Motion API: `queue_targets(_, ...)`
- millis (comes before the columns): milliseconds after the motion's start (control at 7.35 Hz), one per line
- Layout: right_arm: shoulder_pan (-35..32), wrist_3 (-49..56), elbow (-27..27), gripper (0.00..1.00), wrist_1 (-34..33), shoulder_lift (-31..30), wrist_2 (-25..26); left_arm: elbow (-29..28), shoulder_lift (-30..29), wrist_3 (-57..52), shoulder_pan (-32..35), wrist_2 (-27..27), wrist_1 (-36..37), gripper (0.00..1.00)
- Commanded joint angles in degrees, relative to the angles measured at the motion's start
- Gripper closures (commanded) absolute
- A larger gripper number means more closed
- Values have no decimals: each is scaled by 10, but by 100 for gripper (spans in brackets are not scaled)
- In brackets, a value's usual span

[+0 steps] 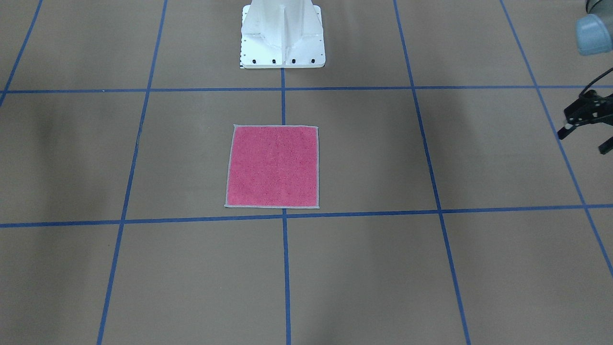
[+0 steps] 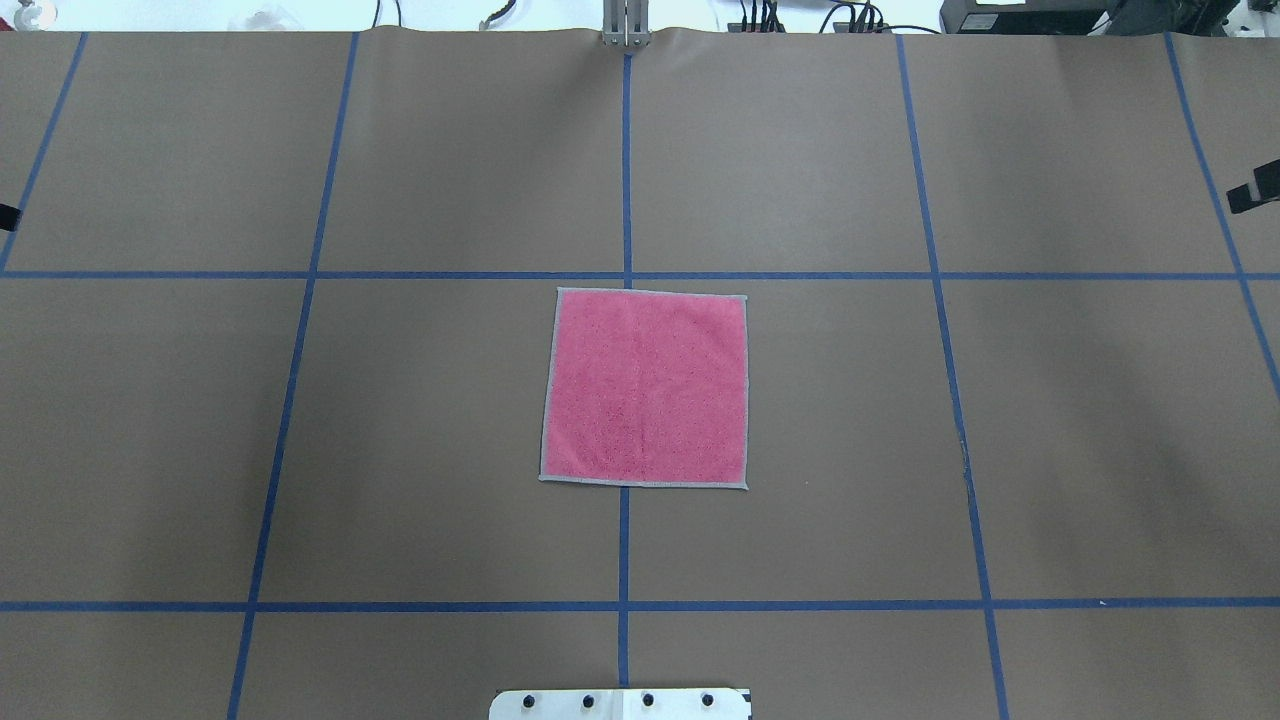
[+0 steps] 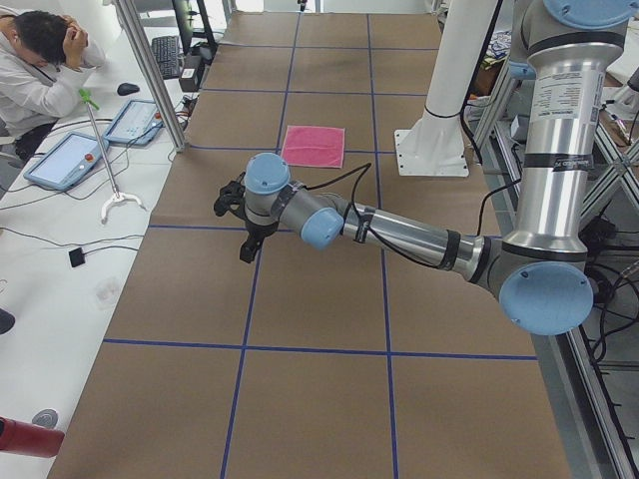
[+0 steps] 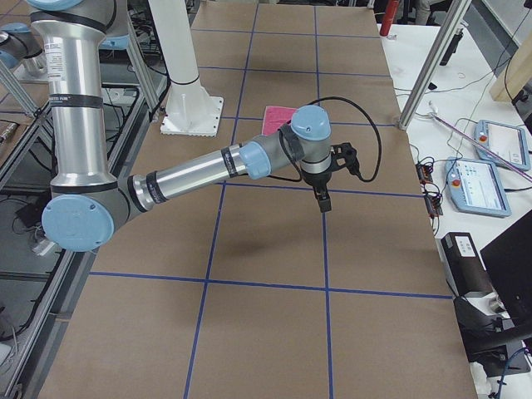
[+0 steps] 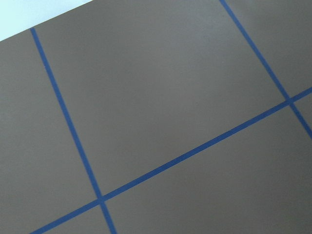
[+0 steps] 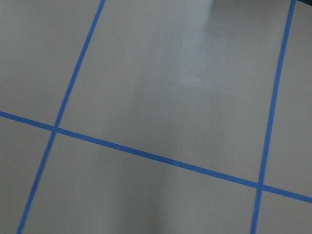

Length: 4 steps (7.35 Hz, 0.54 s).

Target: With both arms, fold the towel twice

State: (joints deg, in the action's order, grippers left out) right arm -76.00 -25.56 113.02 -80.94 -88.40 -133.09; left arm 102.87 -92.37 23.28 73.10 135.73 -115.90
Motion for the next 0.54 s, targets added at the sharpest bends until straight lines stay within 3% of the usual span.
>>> queue_targets(0,99,-215,14,0,101,-3,65,3,-6,211,-118,-75,-108,0)
queue_targets(408,229,-473,76,1,111,-2,160,69,-36,456,-272,-200,-120,0)
